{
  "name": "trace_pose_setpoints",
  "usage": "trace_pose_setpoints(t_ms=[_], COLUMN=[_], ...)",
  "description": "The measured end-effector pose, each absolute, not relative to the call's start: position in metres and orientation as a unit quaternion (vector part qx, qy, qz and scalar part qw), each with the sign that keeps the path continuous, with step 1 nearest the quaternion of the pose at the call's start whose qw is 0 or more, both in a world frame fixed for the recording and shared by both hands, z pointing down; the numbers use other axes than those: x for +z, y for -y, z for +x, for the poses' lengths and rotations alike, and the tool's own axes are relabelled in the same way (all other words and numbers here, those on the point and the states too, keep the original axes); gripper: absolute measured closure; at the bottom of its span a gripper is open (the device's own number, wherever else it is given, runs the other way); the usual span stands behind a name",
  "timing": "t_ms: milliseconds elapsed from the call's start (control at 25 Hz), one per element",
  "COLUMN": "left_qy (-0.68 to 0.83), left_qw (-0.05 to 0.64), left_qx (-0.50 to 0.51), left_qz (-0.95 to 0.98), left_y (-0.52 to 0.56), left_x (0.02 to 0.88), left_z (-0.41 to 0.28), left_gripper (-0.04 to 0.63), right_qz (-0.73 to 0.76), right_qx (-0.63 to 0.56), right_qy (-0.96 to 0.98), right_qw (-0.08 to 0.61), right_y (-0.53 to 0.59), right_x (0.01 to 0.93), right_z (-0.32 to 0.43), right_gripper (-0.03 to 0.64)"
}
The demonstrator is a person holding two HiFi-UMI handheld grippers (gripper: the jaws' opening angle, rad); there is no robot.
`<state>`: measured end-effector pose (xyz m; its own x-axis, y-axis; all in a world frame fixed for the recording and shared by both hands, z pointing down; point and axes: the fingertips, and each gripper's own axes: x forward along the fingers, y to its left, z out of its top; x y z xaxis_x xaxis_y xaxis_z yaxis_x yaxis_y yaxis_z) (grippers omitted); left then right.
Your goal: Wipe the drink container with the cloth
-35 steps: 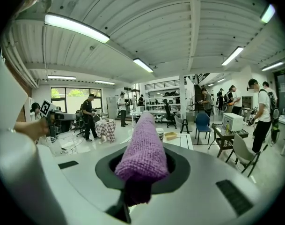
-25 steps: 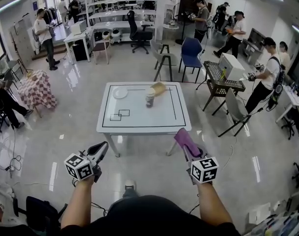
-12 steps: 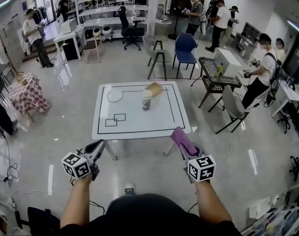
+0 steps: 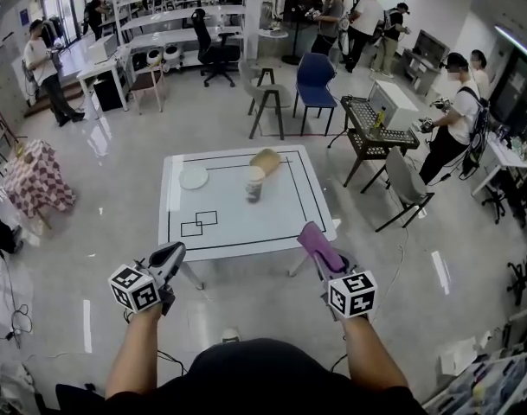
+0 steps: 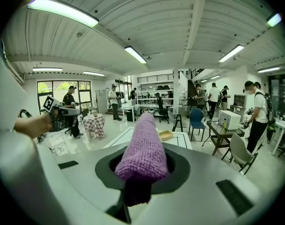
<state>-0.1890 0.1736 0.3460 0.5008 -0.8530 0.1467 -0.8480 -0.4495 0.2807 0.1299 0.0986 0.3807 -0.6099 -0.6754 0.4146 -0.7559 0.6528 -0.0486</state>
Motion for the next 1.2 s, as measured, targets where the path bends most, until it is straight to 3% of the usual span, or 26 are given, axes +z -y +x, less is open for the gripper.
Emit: trace_pose_setpoints(t_ms=[560, 1200], left_qy=[0.473, 0.430], left_qw=[0.169, 0.177], left_qx=[-0.001, -0.003], left_qz=[0.865, 0.885], left_y=[-0.110, -0.076], left_x=[0.356, 0.359], left_z=[-0.264, -0.296], left_gripper=[0.572, 0.572], right_qz=[0.416, 0.427], right_qx=[0.113, 0.114], right_qy=[0.882, 0.874], right_qw=[0.190, 0.201], right_y=[-0.050, -0.034], right_x=[0.384, 0.383], right_z=[0.052, -0.007], right_gripper=[0.536, 0.536])
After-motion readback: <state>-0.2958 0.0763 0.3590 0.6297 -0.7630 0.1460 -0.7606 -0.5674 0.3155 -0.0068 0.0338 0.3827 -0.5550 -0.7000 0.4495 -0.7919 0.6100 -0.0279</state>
